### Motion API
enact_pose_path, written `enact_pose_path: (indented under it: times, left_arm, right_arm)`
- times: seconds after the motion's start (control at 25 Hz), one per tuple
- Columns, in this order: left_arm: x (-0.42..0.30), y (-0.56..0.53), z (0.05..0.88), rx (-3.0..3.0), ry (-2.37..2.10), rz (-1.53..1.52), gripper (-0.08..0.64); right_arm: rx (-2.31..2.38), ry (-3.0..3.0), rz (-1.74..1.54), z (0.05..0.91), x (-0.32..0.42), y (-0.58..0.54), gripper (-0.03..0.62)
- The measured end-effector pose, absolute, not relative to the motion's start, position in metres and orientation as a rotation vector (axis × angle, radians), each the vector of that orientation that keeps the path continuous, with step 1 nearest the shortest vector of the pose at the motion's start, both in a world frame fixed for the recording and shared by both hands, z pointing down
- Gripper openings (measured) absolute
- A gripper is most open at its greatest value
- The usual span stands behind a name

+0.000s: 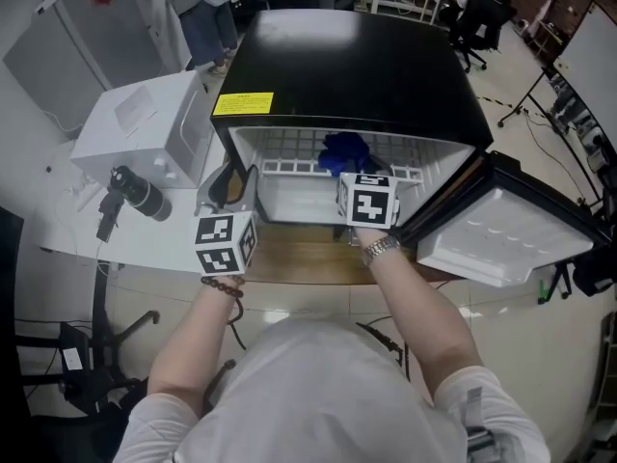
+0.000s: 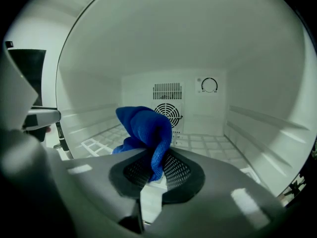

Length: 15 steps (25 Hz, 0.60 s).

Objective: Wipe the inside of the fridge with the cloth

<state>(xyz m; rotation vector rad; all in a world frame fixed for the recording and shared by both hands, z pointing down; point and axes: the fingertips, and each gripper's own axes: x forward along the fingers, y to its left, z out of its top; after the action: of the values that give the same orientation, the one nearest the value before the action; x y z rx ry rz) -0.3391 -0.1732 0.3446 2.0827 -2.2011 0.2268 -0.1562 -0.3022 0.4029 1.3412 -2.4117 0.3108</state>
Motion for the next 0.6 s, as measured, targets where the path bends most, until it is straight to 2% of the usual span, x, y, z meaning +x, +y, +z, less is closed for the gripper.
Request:
enact_pose_path:
  times: [0.6]
  left_arm:
    - [-0.338,-0.164,0.344,2.033,-2.237,0.209,0.153]
  right_arm:
    - [1.465,-2.344,0.343,0.404,-0.091,-0.319,0.04]
